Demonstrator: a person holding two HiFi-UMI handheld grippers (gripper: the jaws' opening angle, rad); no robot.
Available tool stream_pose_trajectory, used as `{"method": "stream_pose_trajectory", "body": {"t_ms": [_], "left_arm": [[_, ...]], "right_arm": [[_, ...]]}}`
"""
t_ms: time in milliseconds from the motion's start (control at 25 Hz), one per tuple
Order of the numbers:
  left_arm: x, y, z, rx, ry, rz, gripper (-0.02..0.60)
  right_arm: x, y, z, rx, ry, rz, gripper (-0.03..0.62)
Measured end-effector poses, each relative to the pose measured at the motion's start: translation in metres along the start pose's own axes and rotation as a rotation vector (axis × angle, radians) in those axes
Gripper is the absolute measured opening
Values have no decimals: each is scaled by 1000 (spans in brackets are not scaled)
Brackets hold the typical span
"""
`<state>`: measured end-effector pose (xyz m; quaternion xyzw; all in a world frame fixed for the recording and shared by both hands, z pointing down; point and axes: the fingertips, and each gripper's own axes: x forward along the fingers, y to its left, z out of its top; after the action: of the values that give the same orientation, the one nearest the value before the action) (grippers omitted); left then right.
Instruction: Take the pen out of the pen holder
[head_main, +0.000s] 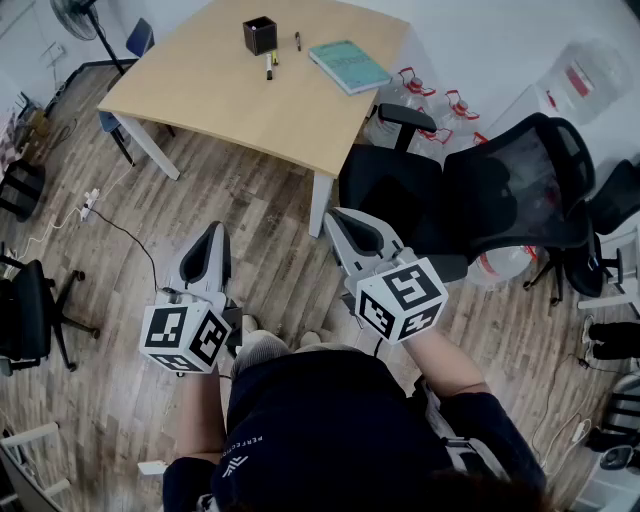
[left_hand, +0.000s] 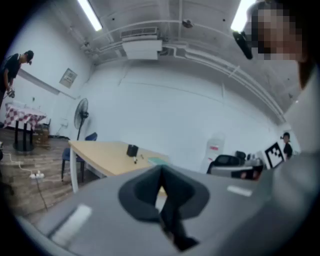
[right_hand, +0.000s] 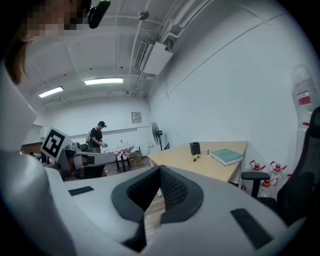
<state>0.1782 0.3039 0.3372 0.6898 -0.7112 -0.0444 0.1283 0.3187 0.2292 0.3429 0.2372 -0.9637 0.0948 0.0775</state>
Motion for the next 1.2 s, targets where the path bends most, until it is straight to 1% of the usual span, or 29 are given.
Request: {"method": "stream_pose_trajectory", "body": {"t_ms": [120, 360, 560, 760, 960, 1200], "left_arm": [[1, -4, -4, -13, 5, 1, 5], [-8, -5, -13, -32, 14, 31, 5], [-21, 8, -11, -27, 10, 77, 5], [-25, 25, -9, -31, 10, 94, 5], [-6, 43, -4, -39, 13, 72, 5], [20, 71, 6, -46, 22, 39, 5]], "right_arm": [[-3, -5, 0, 27, -3, 1, 0], [-12, -6, -4, 25, 17, 6, 0], [-10, -4, -9, 23, 37, 18, 0], [5, 4, -18, 34, 69, 44, 0], [29, 8, -18, -3, 105, 32, 0], [74, 9, -10, -13, 119, 49, 0]]}}
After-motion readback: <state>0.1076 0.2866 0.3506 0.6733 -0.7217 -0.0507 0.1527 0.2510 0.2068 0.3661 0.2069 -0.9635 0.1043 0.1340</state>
